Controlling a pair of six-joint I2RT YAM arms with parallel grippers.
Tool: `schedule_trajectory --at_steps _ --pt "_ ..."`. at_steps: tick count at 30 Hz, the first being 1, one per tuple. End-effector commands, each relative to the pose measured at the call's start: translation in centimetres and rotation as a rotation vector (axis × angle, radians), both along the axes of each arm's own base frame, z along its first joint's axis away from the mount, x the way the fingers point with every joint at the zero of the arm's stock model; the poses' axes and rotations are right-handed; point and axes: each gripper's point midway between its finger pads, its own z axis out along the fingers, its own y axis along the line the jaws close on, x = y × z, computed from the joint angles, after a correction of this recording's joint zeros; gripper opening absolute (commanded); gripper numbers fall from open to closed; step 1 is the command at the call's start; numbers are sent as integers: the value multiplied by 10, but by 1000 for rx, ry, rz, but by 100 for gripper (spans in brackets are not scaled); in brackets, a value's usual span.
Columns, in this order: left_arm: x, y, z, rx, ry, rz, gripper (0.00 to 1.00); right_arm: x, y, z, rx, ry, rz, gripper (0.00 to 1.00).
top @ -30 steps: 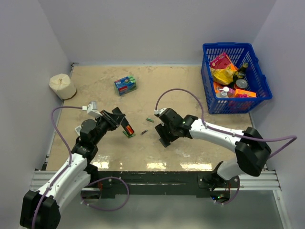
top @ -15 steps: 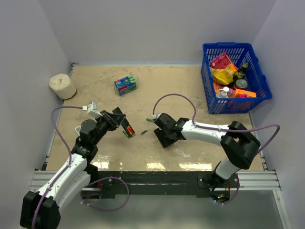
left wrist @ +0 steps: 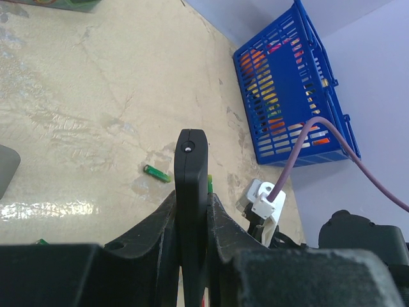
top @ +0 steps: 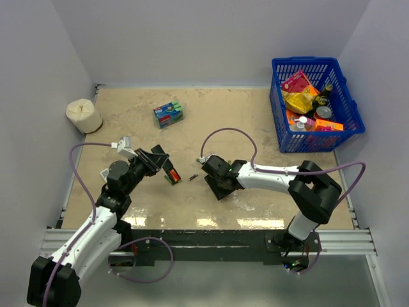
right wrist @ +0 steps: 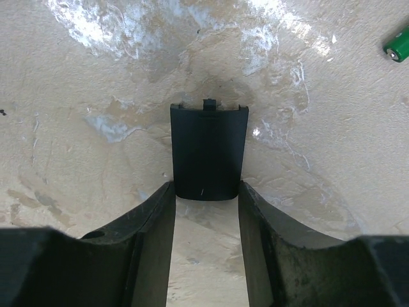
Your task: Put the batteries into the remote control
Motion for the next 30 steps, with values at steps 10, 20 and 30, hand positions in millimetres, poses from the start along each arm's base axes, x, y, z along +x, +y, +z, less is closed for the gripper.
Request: schedule_trajectory --at_steps 10,20,30 --pt "1 -3 15 -28 -59 -17 0 3 -1 -11 -45 2 -72 53" --pt "0 -5 15 -35 -56 -28 0 -16 1 -28 -45 108 -49 55" --pt "-3 -12 14 -66 -70 -66 0 -10 -8 -23 -76 64 -44 22"
